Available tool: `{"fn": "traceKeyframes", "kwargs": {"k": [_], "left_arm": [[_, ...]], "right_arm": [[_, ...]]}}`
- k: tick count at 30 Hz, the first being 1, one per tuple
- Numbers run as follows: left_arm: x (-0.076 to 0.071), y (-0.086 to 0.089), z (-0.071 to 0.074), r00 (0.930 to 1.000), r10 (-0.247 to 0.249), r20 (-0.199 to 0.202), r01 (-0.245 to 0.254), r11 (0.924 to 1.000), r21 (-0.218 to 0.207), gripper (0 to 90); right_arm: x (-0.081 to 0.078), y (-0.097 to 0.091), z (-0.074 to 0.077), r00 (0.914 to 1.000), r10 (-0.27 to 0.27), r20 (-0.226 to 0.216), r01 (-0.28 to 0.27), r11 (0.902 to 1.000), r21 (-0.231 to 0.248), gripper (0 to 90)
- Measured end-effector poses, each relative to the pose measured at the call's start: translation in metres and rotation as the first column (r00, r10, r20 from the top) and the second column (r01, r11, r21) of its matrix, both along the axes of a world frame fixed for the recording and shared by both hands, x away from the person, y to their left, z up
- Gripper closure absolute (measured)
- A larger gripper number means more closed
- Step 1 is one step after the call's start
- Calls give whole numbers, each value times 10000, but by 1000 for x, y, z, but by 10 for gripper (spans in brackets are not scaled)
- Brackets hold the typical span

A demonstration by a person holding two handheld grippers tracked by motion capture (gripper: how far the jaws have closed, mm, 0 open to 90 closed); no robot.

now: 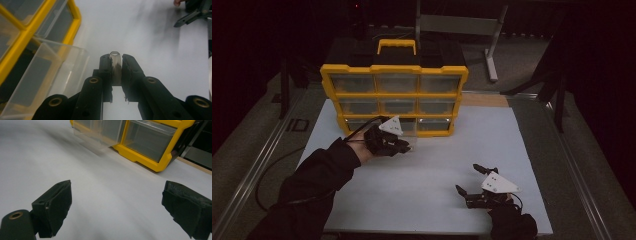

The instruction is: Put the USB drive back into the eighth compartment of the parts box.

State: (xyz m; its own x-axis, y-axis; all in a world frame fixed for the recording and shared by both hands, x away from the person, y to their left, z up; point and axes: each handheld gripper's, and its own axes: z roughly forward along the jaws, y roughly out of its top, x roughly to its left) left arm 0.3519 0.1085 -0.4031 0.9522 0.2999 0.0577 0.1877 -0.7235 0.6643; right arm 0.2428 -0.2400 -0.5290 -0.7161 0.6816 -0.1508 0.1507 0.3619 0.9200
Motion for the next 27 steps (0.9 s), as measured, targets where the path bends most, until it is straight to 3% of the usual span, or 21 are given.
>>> {"fn": "traceKeyframes", "kwargs": {"k": [14,24,27], "left_arm": [[16,17,17,9945,959,426,-947,9951,-290,798],[26,21,25,9788,1923,699,-1871,9795,-746,798],[29,22,23,9749,2153,565,-2095,9733,-942,798]], "right_arm": [[0,0,0,10000,15,28,-15,10000,-55,95],[0,0,0,10000,21,21,-21,10000,-37,95],[0,0,0,10000,8,-18,-8,10000,-11,95]]}}
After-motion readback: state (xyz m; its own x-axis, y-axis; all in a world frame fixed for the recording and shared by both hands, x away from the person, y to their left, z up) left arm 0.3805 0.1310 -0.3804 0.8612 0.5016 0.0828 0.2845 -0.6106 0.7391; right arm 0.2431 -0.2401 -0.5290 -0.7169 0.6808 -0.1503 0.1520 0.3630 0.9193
